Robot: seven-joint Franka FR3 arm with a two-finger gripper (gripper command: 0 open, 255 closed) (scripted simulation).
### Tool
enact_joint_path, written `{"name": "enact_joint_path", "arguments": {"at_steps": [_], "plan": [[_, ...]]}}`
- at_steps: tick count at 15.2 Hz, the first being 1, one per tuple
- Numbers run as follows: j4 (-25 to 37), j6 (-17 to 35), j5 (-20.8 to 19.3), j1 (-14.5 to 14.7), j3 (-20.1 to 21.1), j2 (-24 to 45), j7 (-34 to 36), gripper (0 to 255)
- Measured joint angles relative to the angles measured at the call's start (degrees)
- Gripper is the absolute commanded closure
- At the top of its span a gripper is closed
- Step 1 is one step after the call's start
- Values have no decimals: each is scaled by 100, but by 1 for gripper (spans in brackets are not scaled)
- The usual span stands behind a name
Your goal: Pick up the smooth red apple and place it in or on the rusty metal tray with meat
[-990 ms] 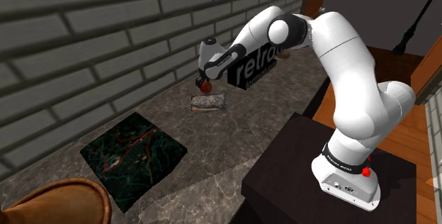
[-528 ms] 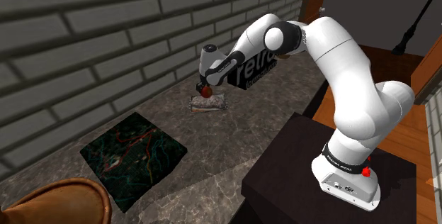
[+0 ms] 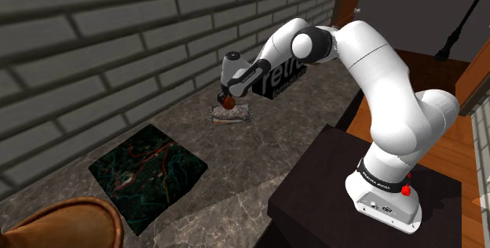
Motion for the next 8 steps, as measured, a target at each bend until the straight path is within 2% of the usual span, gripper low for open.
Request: {"name": "enact_joint_path", "arguments": {"at_steps": [1, 2, 8], "plan": [[-5, 6, -3, 3, -5, -2, 8, 255], [25, -6, 0, 8, -3, 14, 2, 0], [7, -25, 5, 0, -5, 46, -7, 0]]}}
